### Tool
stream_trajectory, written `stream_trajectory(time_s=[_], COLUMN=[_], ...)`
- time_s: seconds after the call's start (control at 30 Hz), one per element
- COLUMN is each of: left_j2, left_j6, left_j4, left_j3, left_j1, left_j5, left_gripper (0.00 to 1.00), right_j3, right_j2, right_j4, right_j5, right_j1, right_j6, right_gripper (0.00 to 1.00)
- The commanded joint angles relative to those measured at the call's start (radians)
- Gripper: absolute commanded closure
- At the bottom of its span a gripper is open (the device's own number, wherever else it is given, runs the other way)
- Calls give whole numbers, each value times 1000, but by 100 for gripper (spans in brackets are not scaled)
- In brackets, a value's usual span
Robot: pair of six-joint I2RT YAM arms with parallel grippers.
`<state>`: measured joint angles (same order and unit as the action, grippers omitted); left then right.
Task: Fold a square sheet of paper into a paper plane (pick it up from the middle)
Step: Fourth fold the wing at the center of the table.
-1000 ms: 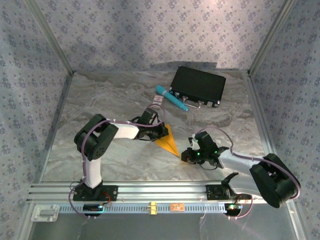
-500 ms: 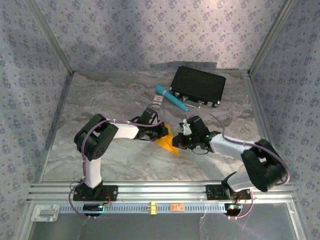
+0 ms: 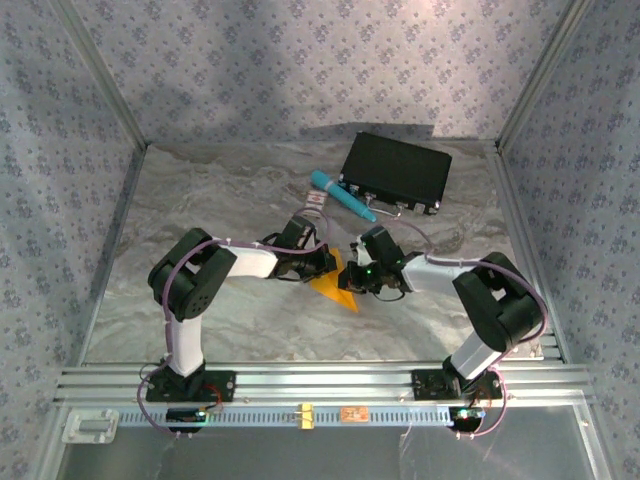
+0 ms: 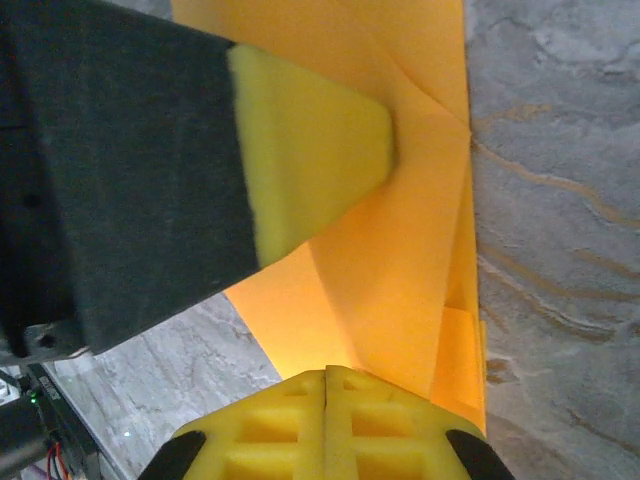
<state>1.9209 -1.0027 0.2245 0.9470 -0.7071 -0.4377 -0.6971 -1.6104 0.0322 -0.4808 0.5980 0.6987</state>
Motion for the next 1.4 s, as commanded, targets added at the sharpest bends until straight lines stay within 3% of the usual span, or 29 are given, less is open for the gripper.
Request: stream_trajectory(time_s=[0.0,0.4,0.67,0.87,1.37], left_j2=[29,14,-75,-127,-34], left_j6=[26,75,124,82,30], left_j4=[-39,-89,-154,-126,-124], left_j3=[-11,41,65,2,-23], left_j1=[7,18,13,-23,-64], left_j5=[28,26,55,48,70], left_gripper=[98,96,89,98,100], right_j3=[19,102,126,130,146], right_j2=[-12,-25,-31,-33,-27], right_j4=[-4,44,68,69,98], right_j5=[29,28,30,29,23], right_j1=[-5,-14,-25,-32,-40], right_j6=[2,48,71,75,85], right_gripper=[96,97,98,99,99])
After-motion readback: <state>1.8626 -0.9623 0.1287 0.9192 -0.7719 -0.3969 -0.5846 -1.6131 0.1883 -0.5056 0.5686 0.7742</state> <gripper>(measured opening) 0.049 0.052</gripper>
